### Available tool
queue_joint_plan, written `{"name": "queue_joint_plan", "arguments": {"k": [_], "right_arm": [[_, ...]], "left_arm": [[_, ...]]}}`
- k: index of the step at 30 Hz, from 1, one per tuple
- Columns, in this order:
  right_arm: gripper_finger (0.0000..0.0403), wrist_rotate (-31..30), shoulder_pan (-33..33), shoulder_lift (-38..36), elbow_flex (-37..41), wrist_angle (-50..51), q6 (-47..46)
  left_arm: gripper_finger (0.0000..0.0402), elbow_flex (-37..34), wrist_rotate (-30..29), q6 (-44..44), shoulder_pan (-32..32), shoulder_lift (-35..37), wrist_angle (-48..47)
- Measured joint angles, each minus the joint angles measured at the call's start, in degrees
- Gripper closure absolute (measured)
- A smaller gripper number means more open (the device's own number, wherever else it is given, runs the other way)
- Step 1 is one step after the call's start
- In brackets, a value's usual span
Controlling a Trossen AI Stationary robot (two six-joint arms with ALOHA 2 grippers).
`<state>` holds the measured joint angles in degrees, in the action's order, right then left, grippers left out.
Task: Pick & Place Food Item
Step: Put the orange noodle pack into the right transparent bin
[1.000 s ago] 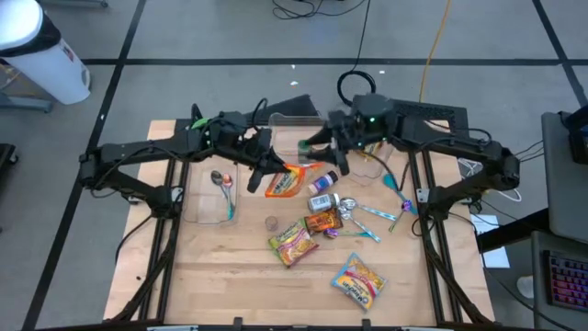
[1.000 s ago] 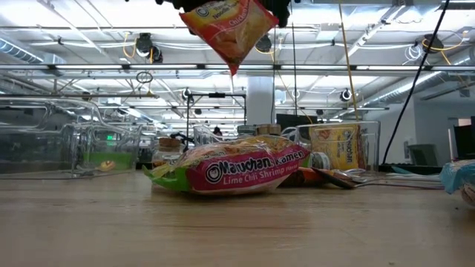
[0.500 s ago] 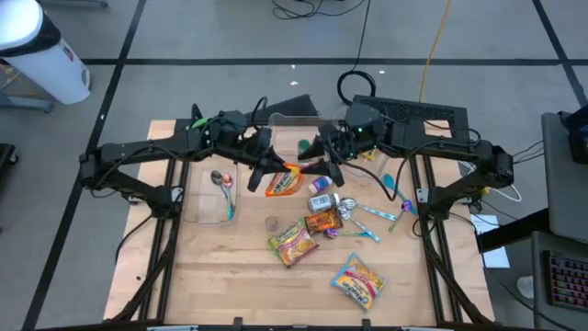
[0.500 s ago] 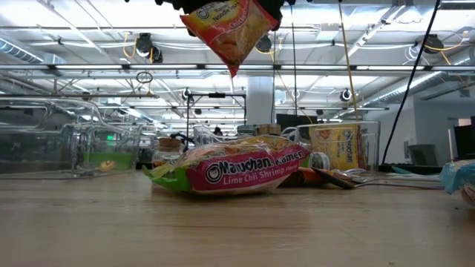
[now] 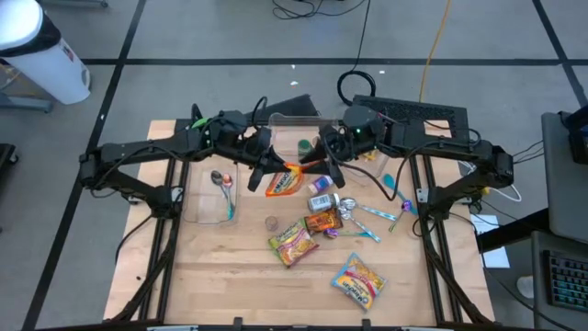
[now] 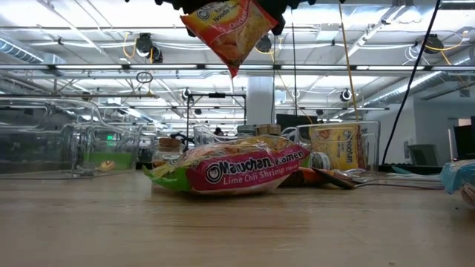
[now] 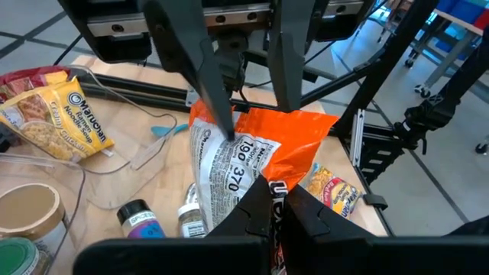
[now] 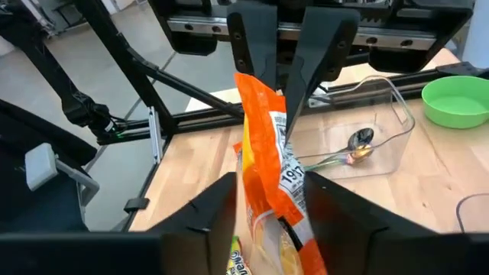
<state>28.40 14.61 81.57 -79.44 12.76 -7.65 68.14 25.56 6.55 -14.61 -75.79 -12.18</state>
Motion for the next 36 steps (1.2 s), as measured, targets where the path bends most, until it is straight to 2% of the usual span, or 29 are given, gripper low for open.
{"name": "queue_joint_plan", "arguments": {"k": [10, 13, 20, 23, 28, 36], "right_arm": [[0.0395, -0.2, 0.0, 0.0, 0.0, 2.2, 1.7], [0.0397, -2.7, 0.0, 0.0, 0.0, 2.5, 2.5], [0.0402, -2.9, 0.0, 0.0, 0.0, 2.2, 2.7], [0.0402, -3.1, 0.0, 0.0, 0.0, 2.4, 2.5], [0.0402, -3.0, 0.0, 0.0, 0.1, 2.5, 2.0], [0.0403, -3.1, 1.7, -0.3, 0.1, 2.7, 0.0]], "left_arm": [[0.0395, 0.0, 0.0, 0.0, 0.0, 0.0, 0.0], [0.039, 0.0, -0.1, 0.4, 0.0, 0.0, 0.0], [0.0384, 0.0, -0.2, 3.4, -0.3, 0.0, 1.8], [0.037, 0.0, -2.1, 5.2, -0.9, 0.0, 2.0], [0.0314, 0.0, -2.9, 6.4, -2.6, 0.0, 2.4], [0.022, 0.0, -0.5, 7.1, -4.3, 0.0, 2.3]]}}
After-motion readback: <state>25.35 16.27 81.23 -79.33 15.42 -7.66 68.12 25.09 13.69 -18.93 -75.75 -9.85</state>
